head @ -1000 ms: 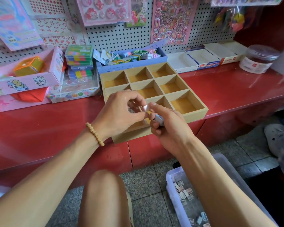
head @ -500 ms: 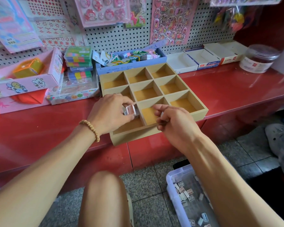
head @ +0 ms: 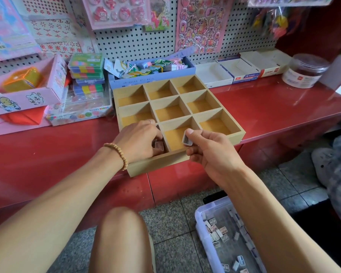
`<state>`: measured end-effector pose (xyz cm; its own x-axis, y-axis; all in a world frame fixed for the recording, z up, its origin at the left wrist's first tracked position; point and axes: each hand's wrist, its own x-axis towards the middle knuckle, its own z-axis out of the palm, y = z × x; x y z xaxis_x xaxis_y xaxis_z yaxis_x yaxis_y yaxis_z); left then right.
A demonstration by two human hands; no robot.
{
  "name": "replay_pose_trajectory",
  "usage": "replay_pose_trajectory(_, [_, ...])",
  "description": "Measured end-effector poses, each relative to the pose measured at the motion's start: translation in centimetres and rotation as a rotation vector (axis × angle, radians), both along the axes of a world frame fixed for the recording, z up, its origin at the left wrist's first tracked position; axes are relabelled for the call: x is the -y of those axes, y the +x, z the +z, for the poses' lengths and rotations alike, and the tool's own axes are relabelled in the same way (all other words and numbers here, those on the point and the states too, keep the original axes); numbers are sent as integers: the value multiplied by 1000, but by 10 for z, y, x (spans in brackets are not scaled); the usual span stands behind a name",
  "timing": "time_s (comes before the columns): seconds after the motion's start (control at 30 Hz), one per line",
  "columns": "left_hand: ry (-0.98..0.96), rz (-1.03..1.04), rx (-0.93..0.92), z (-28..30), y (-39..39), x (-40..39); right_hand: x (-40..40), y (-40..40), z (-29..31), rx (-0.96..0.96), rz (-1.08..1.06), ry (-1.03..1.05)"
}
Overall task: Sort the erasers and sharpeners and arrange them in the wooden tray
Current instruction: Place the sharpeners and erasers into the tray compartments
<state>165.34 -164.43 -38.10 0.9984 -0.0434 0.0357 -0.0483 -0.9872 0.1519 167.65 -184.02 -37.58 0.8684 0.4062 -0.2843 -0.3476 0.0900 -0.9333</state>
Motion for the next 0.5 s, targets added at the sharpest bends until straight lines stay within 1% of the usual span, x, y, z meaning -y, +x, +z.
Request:
replay_pose_trajectory(0.1, [-26, 22, 72, 1, -3, -4, 0, 2, -1, -26, -49, 13])
replay_pose_trajectory(0.33, [-2, -9, 32, -4, 0, -1, 0, -1, -2, -58, -73, 26])
replay_pose_trajectory(0.4, [-2, -18, 22, -4, 0, 0, 2, -2, -2, -33, -47, -18])
replay_pose_trajectory(0.47, [-36, -19, 18, -1, -2, -1, 2, -3, -2, -23, -5, -58])
replay_pose_trajectory(0.5, [-94, -11, 50, 2, -3, -3, 1, -3, -2, -32, 6, -56])
